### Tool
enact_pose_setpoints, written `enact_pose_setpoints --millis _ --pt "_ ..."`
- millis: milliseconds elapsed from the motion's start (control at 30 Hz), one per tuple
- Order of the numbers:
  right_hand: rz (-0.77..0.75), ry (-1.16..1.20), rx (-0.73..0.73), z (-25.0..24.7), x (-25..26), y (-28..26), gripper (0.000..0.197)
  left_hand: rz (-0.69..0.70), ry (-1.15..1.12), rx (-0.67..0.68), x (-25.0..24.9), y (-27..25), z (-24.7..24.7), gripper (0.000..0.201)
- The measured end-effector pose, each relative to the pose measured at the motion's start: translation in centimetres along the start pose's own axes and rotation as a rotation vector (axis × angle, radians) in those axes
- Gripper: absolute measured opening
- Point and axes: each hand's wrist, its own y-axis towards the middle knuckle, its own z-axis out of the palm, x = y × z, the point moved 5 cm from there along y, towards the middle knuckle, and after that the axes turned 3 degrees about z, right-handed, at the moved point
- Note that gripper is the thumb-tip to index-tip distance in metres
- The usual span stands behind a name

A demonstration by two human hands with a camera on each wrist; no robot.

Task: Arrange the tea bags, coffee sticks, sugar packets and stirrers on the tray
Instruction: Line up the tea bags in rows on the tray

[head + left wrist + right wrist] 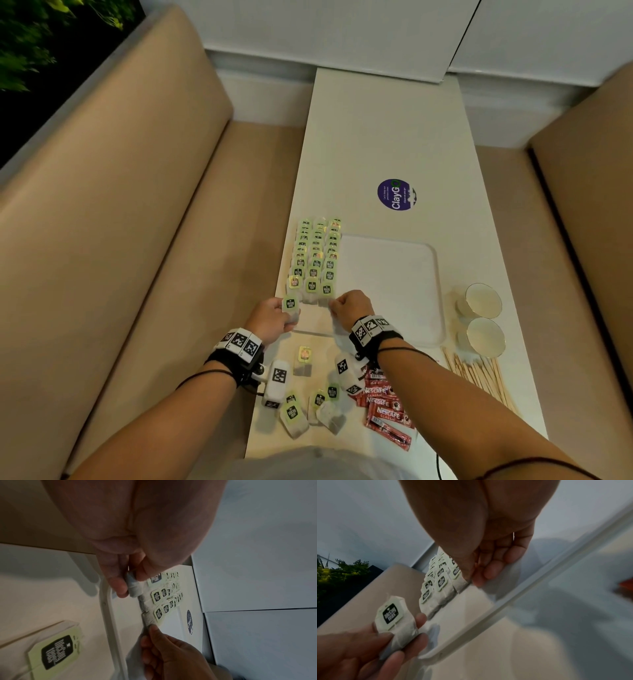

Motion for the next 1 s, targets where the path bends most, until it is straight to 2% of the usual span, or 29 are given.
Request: enact_pose_setpoints --millis 167,333,433,500,567,633,700,833,1000 --pt "0.022 -0.014 -0.033 -0.1 0.0 0.0 0.047 0.002 0.086 -0.055 0.2 0.0 -0.6 0.021" --pt "0.092 -0.025 -0.027 0.1 0.0 -0.5 0.031 0.012 0.105 -0.087 -0.2 -0.1 -0.8 0.022" --pt "0.041 -0.034 -0.068 -0.2 0.2 -1.7 0.028 0.021 0.067 -0.104 -0.6 -0.2 -0.7 0.020" --pt "-0.062 0.021 -0.028 0.4 0.9 -2.6 0.026 0.033 0.076 -0.097 -0.9 -0.3 -0.8 0.019" --pt "-0.145 0.087 0.094 1.5 1.9 -3.7 0.028 0.047 0.116 -0.076 -1.2 -0.3 -0.8 0.019" --pt "-0.188 0.117 0.206 2.5 2.8 -4.3 0.029 0.064 0.152 -0.058 -1.5 -0.4 -0.6 0.019" --pt "-0.195 0.126 0.253 3.2 3.3 -4.4 0.026 0.068 0.167 -0.044 -1.6 -0.4 -0.4 0.022" --pt "-0.190 0.106 0.240 3.8 3.6 -4.1 0.028 0.061 0.158 -0.029 -1.6 -0.5 -0.6 0.026" --pt "-0.165 0.068 0.181 3.9 4.0 -2.9 0.034 0.055 0.095 -0.125 -1.3 -1.2 -1.8 0.025"
